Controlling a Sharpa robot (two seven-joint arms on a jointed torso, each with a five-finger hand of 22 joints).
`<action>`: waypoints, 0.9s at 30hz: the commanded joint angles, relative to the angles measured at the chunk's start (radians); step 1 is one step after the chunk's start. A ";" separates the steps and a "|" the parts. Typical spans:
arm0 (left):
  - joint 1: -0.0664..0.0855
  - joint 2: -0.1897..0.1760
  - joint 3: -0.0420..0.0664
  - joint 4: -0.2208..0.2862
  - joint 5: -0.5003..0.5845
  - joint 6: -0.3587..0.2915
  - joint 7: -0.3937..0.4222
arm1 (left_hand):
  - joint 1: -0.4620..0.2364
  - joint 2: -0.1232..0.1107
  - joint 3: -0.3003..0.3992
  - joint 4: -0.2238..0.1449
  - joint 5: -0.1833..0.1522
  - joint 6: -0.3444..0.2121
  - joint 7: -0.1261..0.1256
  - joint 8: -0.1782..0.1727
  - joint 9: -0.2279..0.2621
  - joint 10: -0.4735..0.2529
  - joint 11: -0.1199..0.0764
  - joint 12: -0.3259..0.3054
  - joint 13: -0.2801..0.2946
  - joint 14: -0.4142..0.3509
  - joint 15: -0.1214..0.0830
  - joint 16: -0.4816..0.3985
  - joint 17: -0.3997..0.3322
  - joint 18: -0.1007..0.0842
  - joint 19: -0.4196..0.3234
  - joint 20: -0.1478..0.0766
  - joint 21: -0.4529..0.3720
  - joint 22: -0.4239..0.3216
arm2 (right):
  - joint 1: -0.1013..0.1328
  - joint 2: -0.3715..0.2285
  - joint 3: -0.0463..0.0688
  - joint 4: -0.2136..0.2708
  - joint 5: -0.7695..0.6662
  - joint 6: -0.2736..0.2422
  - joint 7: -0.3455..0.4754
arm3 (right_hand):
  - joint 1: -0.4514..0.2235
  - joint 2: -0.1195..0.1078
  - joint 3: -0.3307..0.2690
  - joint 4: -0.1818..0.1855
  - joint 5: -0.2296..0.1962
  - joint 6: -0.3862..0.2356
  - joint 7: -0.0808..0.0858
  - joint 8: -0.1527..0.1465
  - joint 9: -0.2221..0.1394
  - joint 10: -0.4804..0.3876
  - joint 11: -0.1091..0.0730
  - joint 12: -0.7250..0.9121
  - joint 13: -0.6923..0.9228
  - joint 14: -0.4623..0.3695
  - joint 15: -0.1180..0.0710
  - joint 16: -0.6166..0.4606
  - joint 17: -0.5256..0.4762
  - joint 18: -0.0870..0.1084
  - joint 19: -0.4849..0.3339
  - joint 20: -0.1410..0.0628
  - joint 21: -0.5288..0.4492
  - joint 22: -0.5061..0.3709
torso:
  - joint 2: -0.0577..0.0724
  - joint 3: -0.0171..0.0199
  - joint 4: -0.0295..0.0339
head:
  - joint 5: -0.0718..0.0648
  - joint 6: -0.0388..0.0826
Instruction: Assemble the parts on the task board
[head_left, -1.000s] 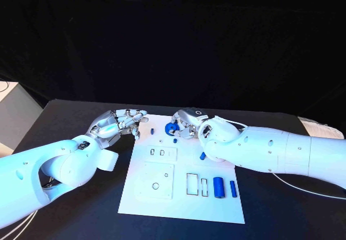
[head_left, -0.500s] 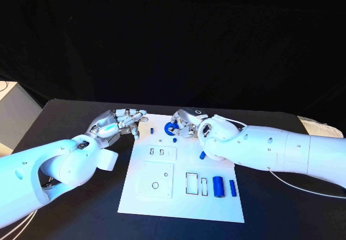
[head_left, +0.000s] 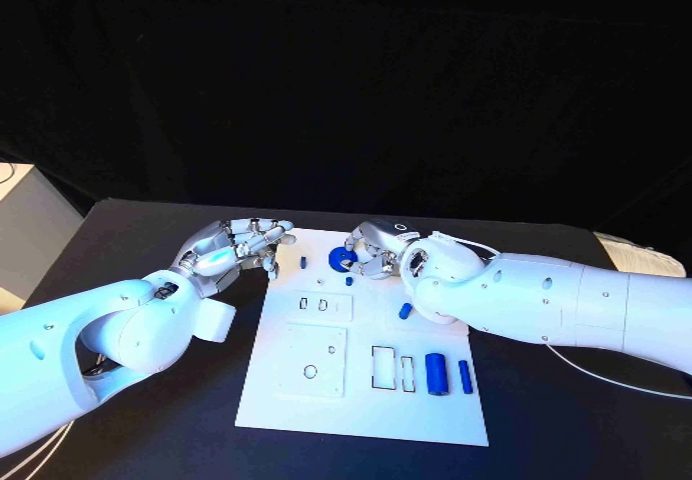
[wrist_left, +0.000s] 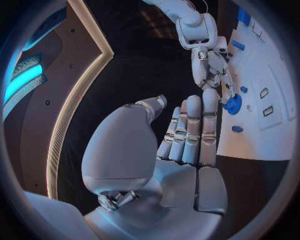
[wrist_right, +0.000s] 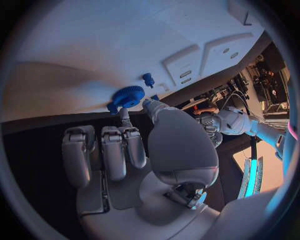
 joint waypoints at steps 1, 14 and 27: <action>0.002 0.000 0.001 0.002 0.003 0.014 0.004 | 0.002 0.008 0.005 -0.001 0.004 -0.008 0.001 0.001 0.001 -0.005 -0.001 0.005 -0.001 -0.007 -0.001 -0.004 -0.002 0.016 -0.007 -0.001 0.003 0.001 | -0.007 -0.014 -0.004 0.017 -0.019 -0.023 -0.002 | 0.001 -0.015 0.006 -0.002 0.004 0.006 0.002 0.007 0.001 0.073 -0.001 0.004 0.234 0.103 0.001 0.004 0.263 -0.016 0.093 0.005 0.006 0.242 | 0.000 0.0003 0.0021 | 0.000 0.000; 0.002 -0.003 0.001 -0.008 0.003 0.012 0.005 | 0.002 0.008 0.005 -0.001 0.004 -0.008 0.001 0.001 0.001 -0.005 -0.001 0.005 -0.001 -0.007 -0.001 -0.004 -0.002 0.016 -0.007 -0.001 0.003 0.001 | 0.003 -0.163 0.002 0.149 0.149 -0.209 0.130 | 0.057 -0.040 0.056 -0.032 0.001 0.015 0.003 0.006 -0.003 0.072 0.000 0.003 0.233 0.102 0.001 0.003 0.260 -0.015 0.092 0.004 0.004 0.240 | -0.002 0.0039 -0.0080 | 0.001 0.012; 0.001 0.006 0.000 -0.023 0.000 0.025 0.003 | 0.002 0.008 0.009 -0.004 0.004 -0.008 0.002 0.002 0.002 -0.001 -0.001 0.010 0.000 -0.012 0.000 -0.007 -0.004 0.016 -0.012 0.000 0.005 0.001 | 0.022 -0.392 0.005 0.175 0.473 -0.080 0.334 | 0.148 -0.089 0.087 -0.109 -0.129 0.009 0.008 0.002 -0.009 0.048 0.005 -0.019 0.213 0.101 0.005 0.000 0.256 -0.010 0.083 0.008 -0.013 0.224 | 0.000 0.0154 -0.0251 | -0.009 0.037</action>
